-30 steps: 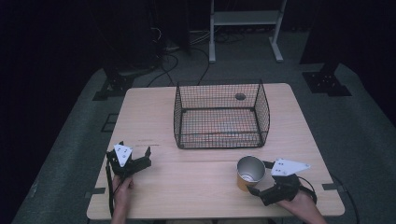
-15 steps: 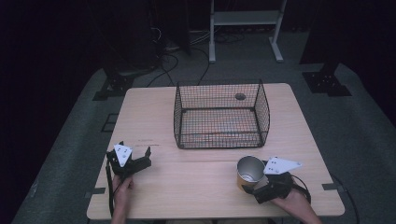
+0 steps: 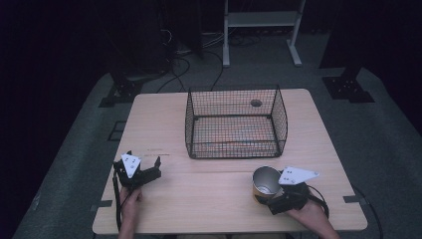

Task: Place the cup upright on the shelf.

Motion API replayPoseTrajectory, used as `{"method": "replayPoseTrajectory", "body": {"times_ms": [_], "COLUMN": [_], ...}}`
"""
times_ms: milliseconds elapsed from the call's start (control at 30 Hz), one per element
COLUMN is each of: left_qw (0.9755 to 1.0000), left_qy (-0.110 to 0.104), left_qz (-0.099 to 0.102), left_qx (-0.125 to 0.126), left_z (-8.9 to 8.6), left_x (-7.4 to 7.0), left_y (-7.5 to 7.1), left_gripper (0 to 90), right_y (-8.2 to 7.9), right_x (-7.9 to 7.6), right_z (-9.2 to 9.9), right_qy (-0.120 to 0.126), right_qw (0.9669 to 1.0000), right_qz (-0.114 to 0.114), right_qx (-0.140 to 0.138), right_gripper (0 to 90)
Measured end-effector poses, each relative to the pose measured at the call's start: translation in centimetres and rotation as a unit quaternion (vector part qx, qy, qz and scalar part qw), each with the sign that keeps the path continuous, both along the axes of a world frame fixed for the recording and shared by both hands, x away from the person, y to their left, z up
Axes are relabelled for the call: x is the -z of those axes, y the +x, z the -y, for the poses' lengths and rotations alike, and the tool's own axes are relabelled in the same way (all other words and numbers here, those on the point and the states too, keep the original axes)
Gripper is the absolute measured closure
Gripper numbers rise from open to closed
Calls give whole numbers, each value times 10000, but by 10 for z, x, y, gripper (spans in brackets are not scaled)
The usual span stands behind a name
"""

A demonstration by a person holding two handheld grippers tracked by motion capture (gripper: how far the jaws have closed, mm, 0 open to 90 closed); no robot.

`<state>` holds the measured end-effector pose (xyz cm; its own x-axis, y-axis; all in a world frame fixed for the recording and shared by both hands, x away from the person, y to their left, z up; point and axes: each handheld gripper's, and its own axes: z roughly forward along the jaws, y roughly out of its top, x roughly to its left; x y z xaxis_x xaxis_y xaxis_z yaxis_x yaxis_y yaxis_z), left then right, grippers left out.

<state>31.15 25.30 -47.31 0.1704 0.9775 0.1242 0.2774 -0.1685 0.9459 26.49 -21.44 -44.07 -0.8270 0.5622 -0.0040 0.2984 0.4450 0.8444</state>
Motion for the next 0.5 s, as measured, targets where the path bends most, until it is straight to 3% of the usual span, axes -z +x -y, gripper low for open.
{"method": "replayPoseTrajectory", "body": {"times_ms": [200, 367, 500], "left_qw": [10000, 10000, 10000], "left_qy": [0, -2, 0], "left_qz": [3, 2, 4], "left_qx": [0, -1, 2], "left_z": [0, 0, 0], "left_x": [0, 0, 0], "left_y": [0, 0, 0], "left_gripper": [0, 0, 0], "right_y": [0, 0, 1], "right_x": [-1, -3, -6], "right_z": [2, 2, 4], "right_qy": [90, 39, 154], "right_qw": [9999, 10000, 9998], "right_qz": [-20, -22, -58], "right_qx": [-44, -68, -58], "right_gripper": [131, 134, 135]}}
